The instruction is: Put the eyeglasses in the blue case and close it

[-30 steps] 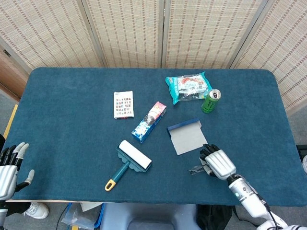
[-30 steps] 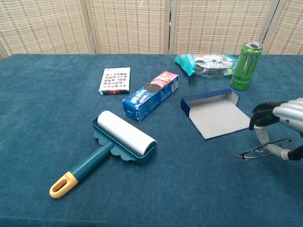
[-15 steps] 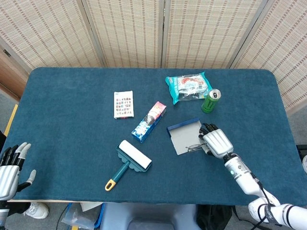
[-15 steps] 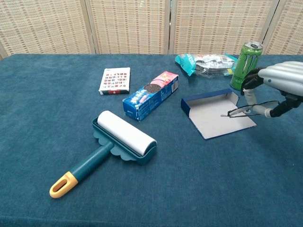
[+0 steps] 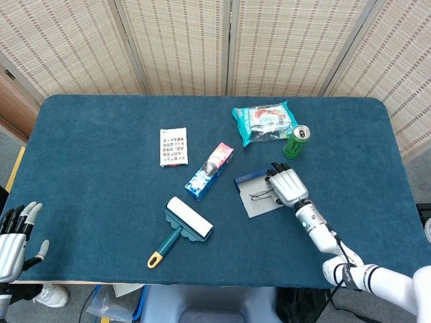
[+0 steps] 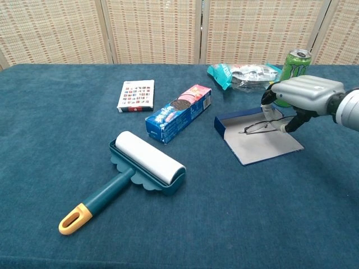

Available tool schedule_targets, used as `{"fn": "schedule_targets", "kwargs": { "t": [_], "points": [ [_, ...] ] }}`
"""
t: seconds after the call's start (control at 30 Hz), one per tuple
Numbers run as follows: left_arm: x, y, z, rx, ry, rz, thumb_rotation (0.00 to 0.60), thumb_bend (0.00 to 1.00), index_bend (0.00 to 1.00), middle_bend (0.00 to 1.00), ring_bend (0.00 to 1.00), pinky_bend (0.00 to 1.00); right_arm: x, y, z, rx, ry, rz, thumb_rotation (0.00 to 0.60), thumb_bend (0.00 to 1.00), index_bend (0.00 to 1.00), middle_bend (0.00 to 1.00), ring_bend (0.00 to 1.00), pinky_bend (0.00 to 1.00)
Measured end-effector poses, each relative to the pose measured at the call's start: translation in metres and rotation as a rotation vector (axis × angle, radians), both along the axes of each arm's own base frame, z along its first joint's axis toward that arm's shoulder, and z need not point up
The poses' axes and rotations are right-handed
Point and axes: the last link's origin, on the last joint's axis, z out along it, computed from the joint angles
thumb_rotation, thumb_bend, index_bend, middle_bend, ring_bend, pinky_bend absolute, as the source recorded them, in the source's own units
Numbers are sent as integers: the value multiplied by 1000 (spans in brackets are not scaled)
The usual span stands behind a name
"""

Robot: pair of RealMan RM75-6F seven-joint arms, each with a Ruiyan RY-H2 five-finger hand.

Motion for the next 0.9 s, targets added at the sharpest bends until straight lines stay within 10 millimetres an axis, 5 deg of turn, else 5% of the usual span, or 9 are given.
{"fn": "schedule_targets", "kwargs": {
  "t": [0.2,0.53,0.9],
  "points": [
    [-1,1,-2,-8,0,3,600,382,3,0,0,0,4,-4,-5,-21,-5,-3,600,348,388,191,81,186],
    [-2,2,-4,-16,-1,5,600,382,3,0,0,0,5,-4,-9,-47,-21,-5,600,233,52,78,17,137],
    [-5,1,-7,-27,-11,14,600,381,3,0,0,0,-6,2,-1,-22,-8,-30,600,164,0,0,0,0]
  ]
}}
